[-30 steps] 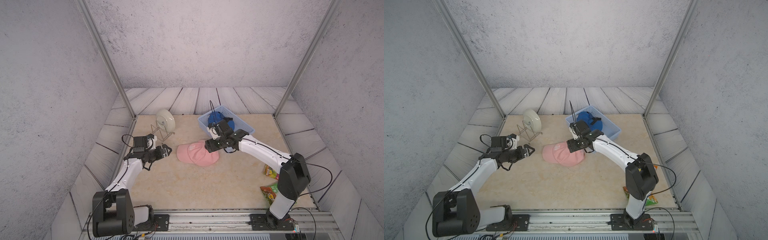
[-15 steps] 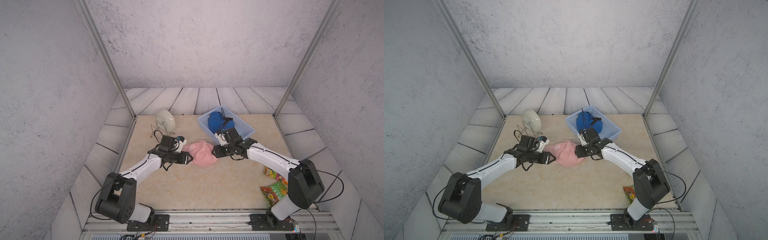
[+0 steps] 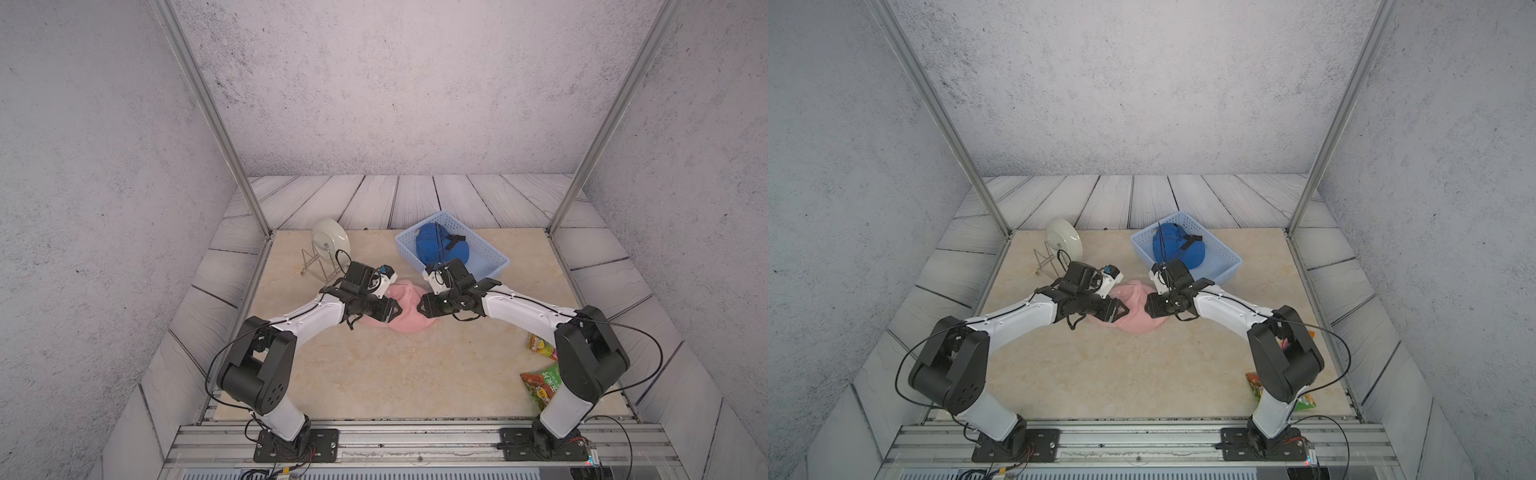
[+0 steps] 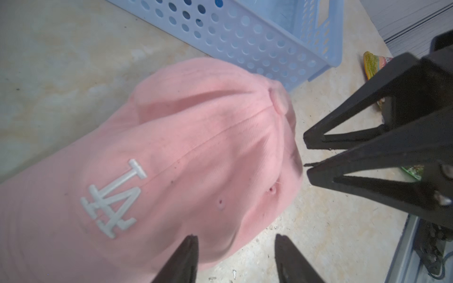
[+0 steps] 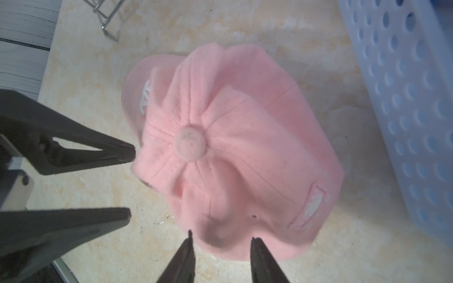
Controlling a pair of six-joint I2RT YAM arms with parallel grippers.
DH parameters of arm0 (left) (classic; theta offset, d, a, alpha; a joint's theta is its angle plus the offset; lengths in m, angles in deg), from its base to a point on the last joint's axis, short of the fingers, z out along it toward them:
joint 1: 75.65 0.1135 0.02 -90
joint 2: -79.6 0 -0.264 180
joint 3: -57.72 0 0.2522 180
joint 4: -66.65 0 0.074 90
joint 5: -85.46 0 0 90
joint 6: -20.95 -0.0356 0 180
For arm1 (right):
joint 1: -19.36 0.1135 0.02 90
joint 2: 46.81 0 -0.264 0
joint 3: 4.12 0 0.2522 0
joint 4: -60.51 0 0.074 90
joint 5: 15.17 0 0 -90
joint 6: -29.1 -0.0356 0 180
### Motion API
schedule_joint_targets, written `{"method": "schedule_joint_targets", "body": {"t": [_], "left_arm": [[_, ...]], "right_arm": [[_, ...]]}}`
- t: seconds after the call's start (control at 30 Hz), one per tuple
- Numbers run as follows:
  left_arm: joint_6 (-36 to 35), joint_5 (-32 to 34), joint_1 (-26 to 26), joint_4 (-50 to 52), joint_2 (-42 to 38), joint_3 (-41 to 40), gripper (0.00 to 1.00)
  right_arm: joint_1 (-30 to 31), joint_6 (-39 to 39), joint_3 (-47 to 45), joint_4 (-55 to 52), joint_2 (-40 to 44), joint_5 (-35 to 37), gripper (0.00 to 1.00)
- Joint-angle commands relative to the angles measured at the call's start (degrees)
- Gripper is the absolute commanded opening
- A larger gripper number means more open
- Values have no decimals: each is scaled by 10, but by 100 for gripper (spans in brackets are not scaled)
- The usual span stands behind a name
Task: Turn the baseball cap inside out
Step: Place the baseball cap at the center of the board.
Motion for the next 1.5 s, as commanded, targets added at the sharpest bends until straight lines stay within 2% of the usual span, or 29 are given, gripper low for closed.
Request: {"method": "schedule_joint_targets", "body": {"t": [0.0,0.17,0.3,0.43,0.67,0.83,1.0,1.1,1.13,1.2,1.27,1.37,1.47], "left_arm": [[-23,42,-8,-11,12,18,48],[-27,42,-11,-23,26,27,38],[-33,48,-11,-27,36,35,19],[-41,81,-11,-25,37,37,0],[-50,188,-9,-32,28,39,0],[-63,199,1,-27,65,75,0],[-45,205,18,-32,108,119,0],[-32,194,21,-31,117,136,0],[-27,191,21,-28,115,140,9],[-17,190,21,-19,105,139,34],[-2,199,21,-13,80,128,54],[15,203,21,-13,17,95,71],[33,201,21,-11,-64,62,78]], "right_arm": [[1,3,17,9,-25,-4,38],[0,1,24,16,-37,-11,28],[0,1,31,21,-44,-15,13],[0,2,41,25,-54,-15,0],[0,13,93,30,-96,-2,0],[0,24,148,36,-139,24,0],[0,42,204,24,-172,56,0],[0,53,231,2,-177,52,9],[0,56,237,-5,-175,48,14],[0,64,240,-16,-157,43,28],[1,71,232,-27,-124,44,43],[-2,84,206,-33,-58,54,58],[-10,87,168,-26,10,84,70]]}}
